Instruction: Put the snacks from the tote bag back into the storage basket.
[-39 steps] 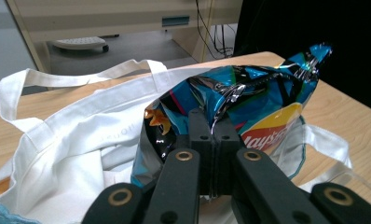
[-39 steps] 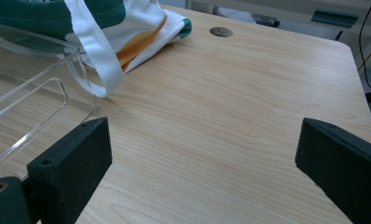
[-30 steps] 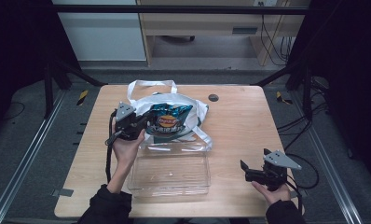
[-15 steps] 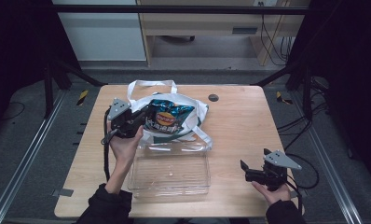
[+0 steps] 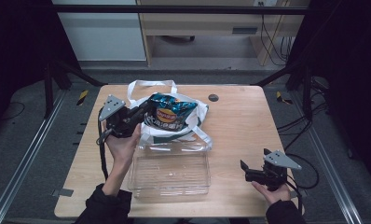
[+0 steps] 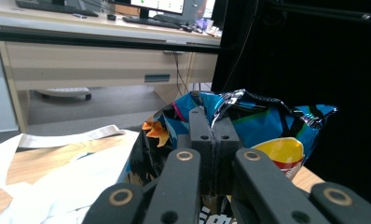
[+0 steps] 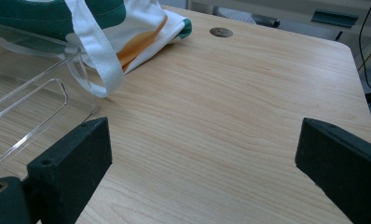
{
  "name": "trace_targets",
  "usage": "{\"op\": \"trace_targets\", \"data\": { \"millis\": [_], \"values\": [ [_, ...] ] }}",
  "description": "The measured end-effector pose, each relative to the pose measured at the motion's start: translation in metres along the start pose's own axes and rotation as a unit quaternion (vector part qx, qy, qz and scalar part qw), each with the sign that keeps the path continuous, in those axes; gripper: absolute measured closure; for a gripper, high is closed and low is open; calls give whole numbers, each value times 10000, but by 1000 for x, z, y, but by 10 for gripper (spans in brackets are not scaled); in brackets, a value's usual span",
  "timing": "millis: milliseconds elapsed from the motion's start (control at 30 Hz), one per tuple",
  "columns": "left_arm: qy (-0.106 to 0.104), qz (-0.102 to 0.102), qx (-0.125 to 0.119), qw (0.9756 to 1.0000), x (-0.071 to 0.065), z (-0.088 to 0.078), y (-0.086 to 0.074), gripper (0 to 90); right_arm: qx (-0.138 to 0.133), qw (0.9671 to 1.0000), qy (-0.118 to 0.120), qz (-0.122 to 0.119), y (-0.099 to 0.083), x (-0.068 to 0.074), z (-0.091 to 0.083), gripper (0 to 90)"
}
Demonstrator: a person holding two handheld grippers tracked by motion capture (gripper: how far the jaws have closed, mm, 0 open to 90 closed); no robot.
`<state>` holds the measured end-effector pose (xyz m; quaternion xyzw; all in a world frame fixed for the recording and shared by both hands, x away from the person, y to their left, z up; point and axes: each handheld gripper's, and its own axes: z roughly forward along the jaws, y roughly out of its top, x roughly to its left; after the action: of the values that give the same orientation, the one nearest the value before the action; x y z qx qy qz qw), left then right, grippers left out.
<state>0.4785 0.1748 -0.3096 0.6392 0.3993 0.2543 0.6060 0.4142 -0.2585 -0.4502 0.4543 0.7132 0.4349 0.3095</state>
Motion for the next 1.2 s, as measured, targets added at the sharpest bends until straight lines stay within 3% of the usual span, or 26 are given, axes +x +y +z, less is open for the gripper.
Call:
{"op": "trace_targets", "data": {
  "millis": [300, 633, 1200],
  "values": [
    [-164, -29, -149, 9998, -10, -13, 9, 900, 2, 10000, -10, -13, 0, 0, 0, 40],
    [-307, -1, -207, 9993, -19, -32, 9, 899, 1, 10000, -5, -20, 0, 0, 0, 40],
    [-438, 172, -172, 9987, -29, -63, -6, 900, 15, 10000, -7, -20, 0, 0, 0, 41]
  ]
}}
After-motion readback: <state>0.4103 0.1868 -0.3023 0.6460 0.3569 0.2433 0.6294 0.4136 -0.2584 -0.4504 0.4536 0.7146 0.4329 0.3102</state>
